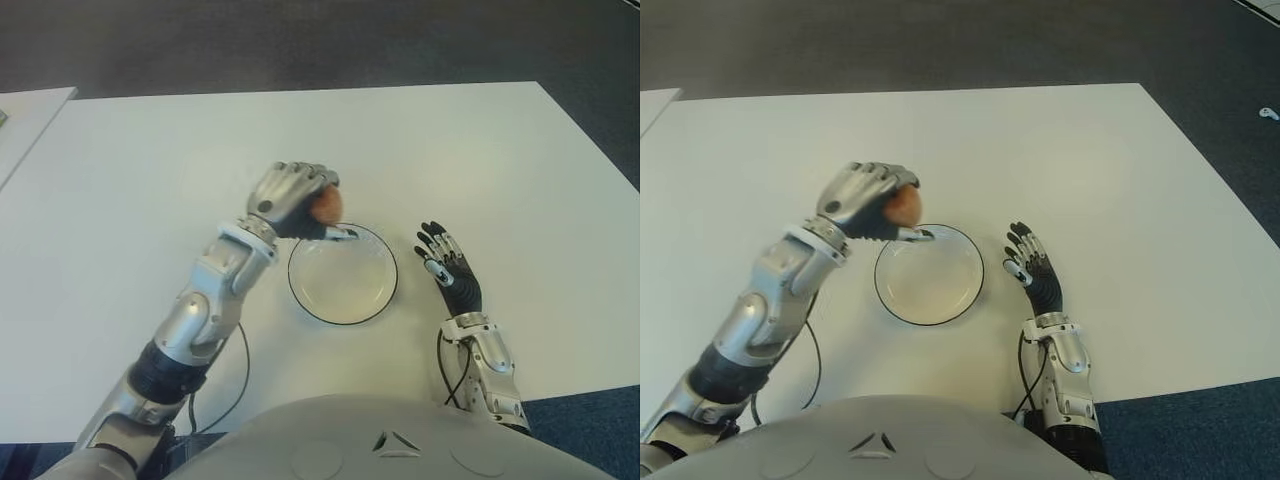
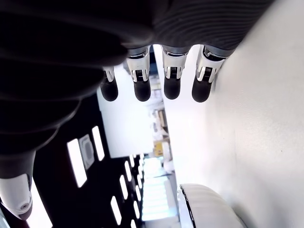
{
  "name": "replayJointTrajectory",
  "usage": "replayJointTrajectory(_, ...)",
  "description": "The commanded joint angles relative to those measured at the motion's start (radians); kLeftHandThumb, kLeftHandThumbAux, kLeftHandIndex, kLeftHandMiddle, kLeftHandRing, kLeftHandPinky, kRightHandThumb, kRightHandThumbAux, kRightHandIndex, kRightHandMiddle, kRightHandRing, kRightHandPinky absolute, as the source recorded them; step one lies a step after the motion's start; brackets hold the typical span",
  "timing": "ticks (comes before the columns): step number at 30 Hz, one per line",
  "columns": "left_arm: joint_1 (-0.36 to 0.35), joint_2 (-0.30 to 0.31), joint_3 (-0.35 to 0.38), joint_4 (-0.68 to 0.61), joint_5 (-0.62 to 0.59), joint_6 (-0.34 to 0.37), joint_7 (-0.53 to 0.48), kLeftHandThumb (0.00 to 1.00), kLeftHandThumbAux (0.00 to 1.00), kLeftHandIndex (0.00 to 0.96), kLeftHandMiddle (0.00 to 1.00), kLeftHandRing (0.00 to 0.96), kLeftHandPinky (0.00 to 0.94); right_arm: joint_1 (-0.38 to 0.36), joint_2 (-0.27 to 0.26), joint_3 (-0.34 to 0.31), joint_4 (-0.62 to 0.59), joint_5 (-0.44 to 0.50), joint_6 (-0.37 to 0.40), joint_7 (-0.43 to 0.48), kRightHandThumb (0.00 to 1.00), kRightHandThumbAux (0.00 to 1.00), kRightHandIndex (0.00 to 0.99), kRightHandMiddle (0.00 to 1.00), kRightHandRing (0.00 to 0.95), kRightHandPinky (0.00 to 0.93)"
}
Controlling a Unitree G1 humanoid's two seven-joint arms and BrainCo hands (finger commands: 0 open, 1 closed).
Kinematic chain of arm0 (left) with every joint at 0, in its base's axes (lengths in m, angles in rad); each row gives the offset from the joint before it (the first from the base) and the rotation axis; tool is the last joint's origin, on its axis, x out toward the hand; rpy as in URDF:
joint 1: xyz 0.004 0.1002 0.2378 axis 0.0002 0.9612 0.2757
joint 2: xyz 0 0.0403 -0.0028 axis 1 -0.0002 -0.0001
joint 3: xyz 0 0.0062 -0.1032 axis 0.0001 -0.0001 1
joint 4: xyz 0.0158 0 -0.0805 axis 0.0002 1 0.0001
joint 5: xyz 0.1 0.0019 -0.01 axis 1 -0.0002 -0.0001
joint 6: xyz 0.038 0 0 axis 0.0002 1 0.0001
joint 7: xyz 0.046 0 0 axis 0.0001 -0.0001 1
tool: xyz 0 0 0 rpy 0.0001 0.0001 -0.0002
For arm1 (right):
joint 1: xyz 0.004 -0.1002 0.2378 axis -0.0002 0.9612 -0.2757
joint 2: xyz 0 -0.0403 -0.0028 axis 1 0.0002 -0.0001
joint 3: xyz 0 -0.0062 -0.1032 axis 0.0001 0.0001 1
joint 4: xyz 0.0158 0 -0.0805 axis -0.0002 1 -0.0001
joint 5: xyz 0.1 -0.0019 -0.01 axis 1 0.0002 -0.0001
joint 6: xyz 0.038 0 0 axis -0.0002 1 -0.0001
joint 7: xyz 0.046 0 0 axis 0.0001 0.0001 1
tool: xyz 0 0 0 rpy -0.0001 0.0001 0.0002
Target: Put the apples into the plate.
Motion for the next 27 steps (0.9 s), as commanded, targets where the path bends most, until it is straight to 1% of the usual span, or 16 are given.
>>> replayJointTrajectory(1, 0.012, -0.055, -0.051, 0.042, 0.029, -0.003, 0.014, 0.858, 0.664, 0.41, 0.526, 0.833, 0.758, 0.057, 0.009, 0.016, 0.064, -0.021, 0.073, -0.01, 0.133, 0.581, 0.0, 0.0, 0.0, 0.0)
replayJointTrajectory(3, 0.013, -0.069, -0.054, 0.049, 0.022, -0.004, 0.01, 0.857, 0.664, 0.41, 0.524, 0.827, 0.731, 0.058, 0.009, 0.016, 0.062, -0.019, 0.075, -0.01, 0.132, 0.582, 0.0, 0.0, 0.0, 0.0)
replayJointTrajectory(9, 0.013, -0.092, -0.052, 0.071, -0.001, -0.013, 0.009, 0.856, 0.664, 0.409, 0.52, 0.817, 0.726, 0.062, 0.01, 0.02, 0.059, -0.026, 0.068, -0.014, 0.135, 0.578, 0.0, 0.0, 0.0, 0.0)
replayJointTrajectory(15, -0.002, -0.088, -0.057, 0.099, 0.008, -0.039, 0.025, 0.856, 0.664, 0.41, 0.516, 0.813, 0.751, 0.067, 0.012, 0.024, 0.054, -0.027, 0.068, -0.019, 0.139, 0.571, 0.0, 0.0, 0.0, 0.0)
replayJointTrajectory(17, -0.004, -0.088, -0.059, 0.106, 0.014, -0.046, 0.032, 0.857, 0.663, 0.412, 0.517, 0.818, 0.777, 0.068, 0.012, 0.025, 0.053, -0.026, 0.07, -0.02, 0.142, 0.568, 0.0, 0.0, 0.0, 0.0)
replayJointTrajectory(20, -0.007, -0.088, -0.063, 0.113, 0.021, -0.055, 0.037, 0.858, 0.662, 0.414, 0.52, 0.824, 0.789, 0.071, 0.014, 0.026, 0.049, -0.024, 0.071, -0.022, 0.142, 0.565, 0.0, 0.0, 0.0, 0.0)
replayJointTrajectory(27, -0.015, -0.103, -0.076, 0.109, 0.024, -0.028, -0.033, 0.857, 0.662, 0.42, 0.508, 0.777, 0.734, 0.075, 0.018, 0.029, 0.043, -0.021, 0.071, -0.02, 0.145, 0.559, 0.0, 0.0, 0.0, 0.0)
